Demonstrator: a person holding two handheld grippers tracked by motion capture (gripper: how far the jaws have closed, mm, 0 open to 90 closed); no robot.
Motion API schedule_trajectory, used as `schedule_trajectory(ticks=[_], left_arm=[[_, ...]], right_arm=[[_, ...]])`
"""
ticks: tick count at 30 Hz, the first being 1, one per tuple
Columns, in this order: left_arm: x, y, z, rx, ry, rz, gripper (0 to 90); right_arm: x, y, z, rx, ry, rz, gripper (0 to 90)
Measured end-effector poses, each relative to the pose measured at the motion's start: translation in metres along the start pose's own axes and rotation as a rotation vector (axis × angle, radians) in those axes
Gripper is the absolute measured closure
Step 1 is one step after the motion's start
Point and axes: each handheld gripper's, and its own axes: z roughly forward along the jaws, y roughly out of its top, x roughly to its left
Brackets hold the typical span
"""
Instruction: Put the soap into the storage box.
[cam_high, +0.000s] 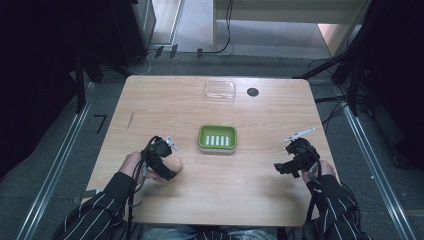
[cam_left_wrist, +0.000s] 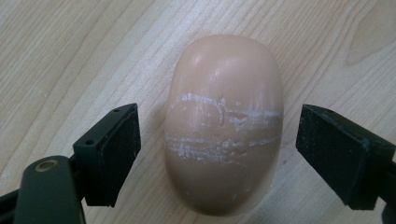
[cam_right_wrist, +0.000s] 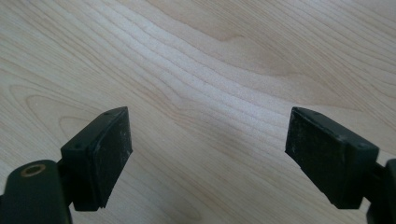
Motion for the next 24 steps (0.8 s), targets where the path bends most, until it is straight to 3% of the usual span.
schedule_trajectory(ticks=[12,15,24], left_arm=[[0.002,0.003,0.008,0.037,-0.024,0.015,17.0],[0.003,0.003,0.009,0.043,-0.028,0.013,23.8],[0.003,0.003,0.011,0.051,-0.028,0.024,27.5]], right_arm=[[0.001,0.000,0.000,0.000,-0.003,-0.001,15.4],[0.000,0.000,0.000,0.003,-0.003,0.000,15.4],[0.000,0.000,0.001,0.003,-0.004,0.000,15.4]])
